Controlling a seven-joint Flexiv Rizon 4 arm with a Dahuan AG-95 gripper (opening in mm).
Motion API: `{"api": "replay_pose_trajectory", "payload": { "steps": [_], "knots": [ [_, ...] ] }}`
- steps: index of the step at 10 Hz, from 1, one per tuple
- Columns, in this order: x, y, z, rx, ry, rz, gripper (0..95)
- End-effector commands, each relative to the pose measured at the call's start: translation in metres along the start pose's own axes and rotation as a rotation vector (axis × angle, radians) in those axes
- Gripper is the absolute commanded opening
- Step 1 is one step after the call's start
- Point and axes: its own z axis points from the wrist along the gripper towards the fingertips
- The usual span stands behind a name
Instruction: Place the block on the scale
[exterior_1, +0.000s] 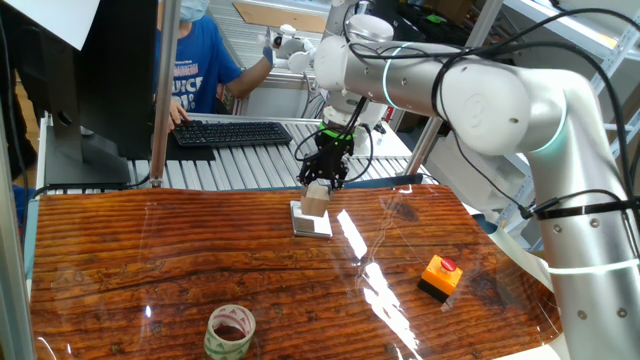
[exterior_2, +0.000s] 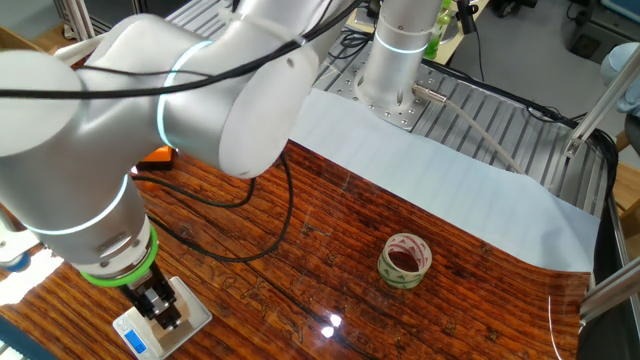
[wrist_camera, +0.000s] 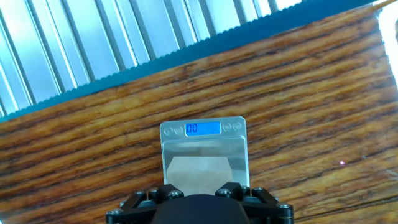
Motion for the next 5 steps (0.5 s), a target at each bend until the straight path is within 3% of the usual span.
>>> {"api": "replay_pose_trajectory", "payload": {
  "steps": [1,5],
  "knots": [
    [0.0,0.0003,0.0037,0.0,0.001,0.0,0.0],
    [-0.0006,-0.0001,0.0094,-0.002,0.002,-0.004,0.0]
  ]
}}
